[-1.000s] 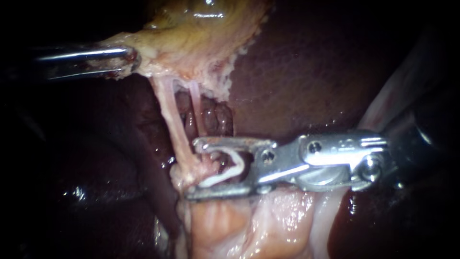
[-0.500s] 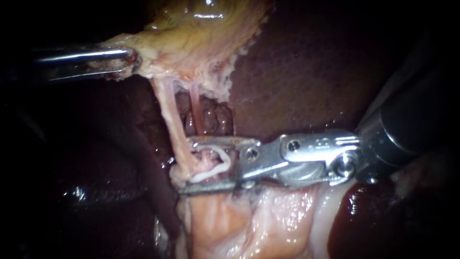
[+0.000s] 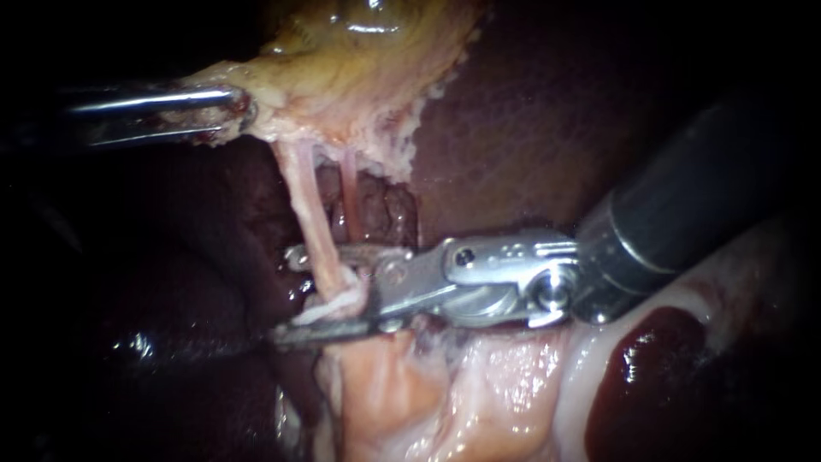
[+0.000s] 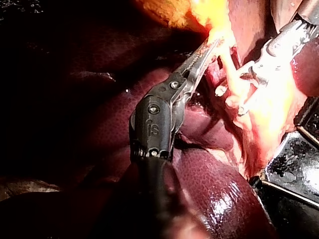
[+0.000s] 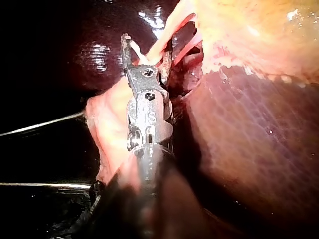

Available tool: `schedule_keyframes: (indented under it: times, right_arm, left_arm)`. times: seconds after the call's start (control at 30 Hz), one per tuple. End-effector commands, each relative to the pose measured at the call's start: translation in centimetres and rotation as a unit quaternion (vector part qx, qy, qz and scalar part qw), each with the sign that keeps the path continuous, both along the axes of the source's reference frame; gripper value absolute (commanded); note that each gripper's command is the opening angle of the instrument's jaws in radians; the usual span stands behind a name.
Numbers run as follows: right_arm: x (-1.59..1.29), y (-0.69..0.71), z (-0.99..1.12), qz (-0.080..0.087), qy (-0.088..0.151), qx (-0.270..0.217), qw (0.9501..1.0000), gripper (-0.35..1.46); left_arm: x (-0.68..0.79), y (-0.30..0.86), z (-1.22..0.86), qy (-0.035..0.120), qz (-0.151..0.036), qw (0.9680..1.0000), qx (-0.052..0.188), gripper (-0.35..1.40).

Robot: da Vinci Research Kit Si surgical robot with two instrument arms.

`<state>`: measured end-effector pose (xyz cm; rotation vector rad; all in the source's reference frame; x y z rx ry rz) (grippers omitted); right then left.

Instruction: Clipping first clip left tube

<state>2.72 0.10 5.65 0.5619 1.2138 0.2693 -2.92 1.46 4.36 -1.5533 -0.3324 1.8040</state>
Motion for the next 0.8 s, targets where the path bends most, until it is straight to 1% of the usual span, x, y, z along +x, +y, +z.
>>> schedule_keyframes:
  times: [0.03,0.07,0.33,0.47,0.63,0.8]
  right_arm:
    - [0.01,-0.03,-0.03,-0.003,0.005,-0.001,1.0000,0.50]
    - [0.03,-0.06,-0.06,-0.007,0.010,0.000,0.9999,0.49]
    - [0.08,-0.32,-0.33,-0.029,0.033,0.006,0.9990,0.49]
    - [0.11,-0.43,-0.45,-0.035,0.039,0.007,0.9986,0.47]
    - [0.11,-0.46,-0.49,-0.036,0.039,0.010,0.9985,0.42]
    - [0.08,-0.45,-0.46,-0.037,0.038,0.013,0.9985,0.30]
  left_arm:
    - [0.00,0.00,0.01,0.000,0.000,1.0000,0.000,-0.35]
    - [0.00,0.00,0.01,0.000,0.000,1.0000,0.000,-0.35]
    - [0.00,0.00,0.01,0.000,0.000,1.0000,0.000,-0.35]
    - [0.00,0.00,0.01,0.000,0.000,1.0000,0.000,-0.35]
    - [0.00,0.00,0.01,0.000,0.000,1.0000,0.000,-0.35]
    - [0.00,0.00,0.01,0.000,0.000,1.0000,0.000,-0.35]
